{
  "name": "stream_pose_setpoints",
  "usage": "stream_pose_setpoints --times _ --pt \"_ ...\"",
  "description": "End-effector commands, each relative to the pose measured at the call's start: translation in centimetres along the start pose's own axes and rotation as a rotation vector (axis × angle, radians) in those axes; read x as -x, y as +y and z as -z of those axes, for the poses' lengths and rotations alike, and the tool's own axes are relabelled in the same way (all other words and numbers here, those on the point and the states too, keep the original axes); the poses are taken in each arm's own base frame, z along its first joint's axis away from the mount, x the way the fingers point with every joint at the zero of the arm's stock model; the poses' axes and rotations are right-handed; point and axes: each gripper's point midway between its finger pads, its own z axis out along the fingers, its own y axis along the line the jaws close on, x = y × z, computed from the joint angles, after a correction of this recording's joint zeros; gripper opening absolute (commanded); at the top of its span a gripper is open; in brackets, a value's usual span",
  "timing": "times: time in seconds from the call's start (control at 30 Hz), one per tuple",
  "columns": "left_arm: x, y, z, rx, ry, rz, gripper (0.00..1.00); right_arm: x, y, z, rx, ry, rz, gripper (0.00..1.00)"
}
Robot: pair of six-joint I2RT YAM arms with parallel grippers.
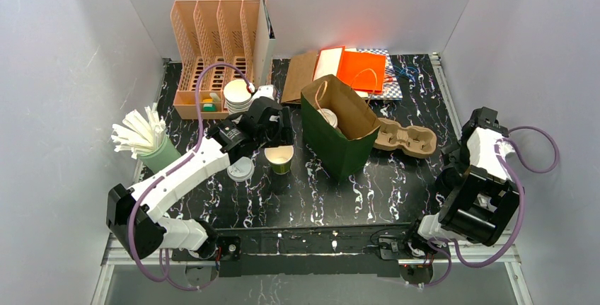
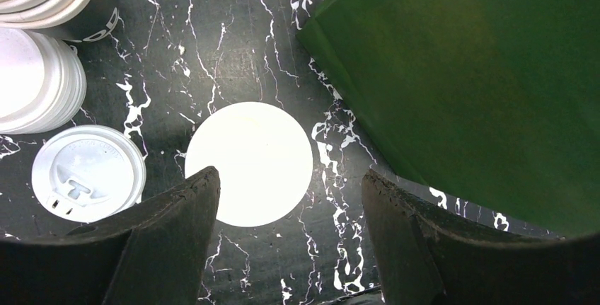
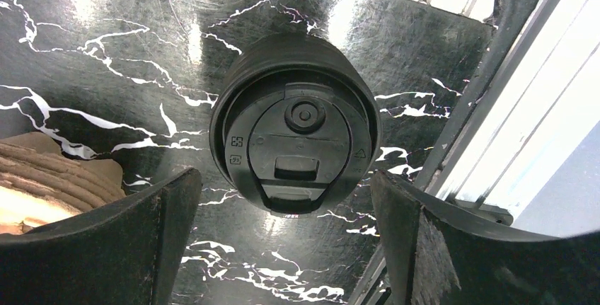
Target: Pack the takeout coffee
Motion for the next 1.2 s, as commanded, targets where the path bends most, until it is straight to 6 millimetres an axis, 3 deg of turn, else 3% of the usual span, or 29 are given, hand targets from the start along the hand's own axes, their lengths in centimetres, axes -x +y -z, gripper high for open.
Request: stream_pose_setpoints --times 0.0,0.27,0.4,0.5,0.97,1.17 --pt "1.3 0.0 0.9 0.009 -0.03 -0.028 0.71 0.2 -0.2 -0.4 -0.001 -0.003 -0.037 0.98" --pt "1.3 -0.2 1.1 -0.004 -0.029 -0.034 0.71 -0.6 -0.4 -1.3 0.003 0.007 -0.039 0.98" --pt "1.3 -0.1 1.3 -0.006 -0.031 -0.034 0.71 -0.2 -0.3 -0.9 0.004 -0.004 -0.051 0.83" --pt "1.2 -0.4 1.3 -0.017 -0.024 -0.029 0.71 0.2 -0.4 -0.2 -0.001 -0.011 -0.065 0.76" --pt "1.0 -0.8 1.2 -0.041 -0.013 -0.017 0.71 0.5 0.9 3.4 0.094 0.032 -0.117 0.77" --pt "0.9 -0.8 1.3 -0.04 -0.014 -0.015 0.71 2.3 2.1 6.3 0.179 -0.004 -0.115 0.76"
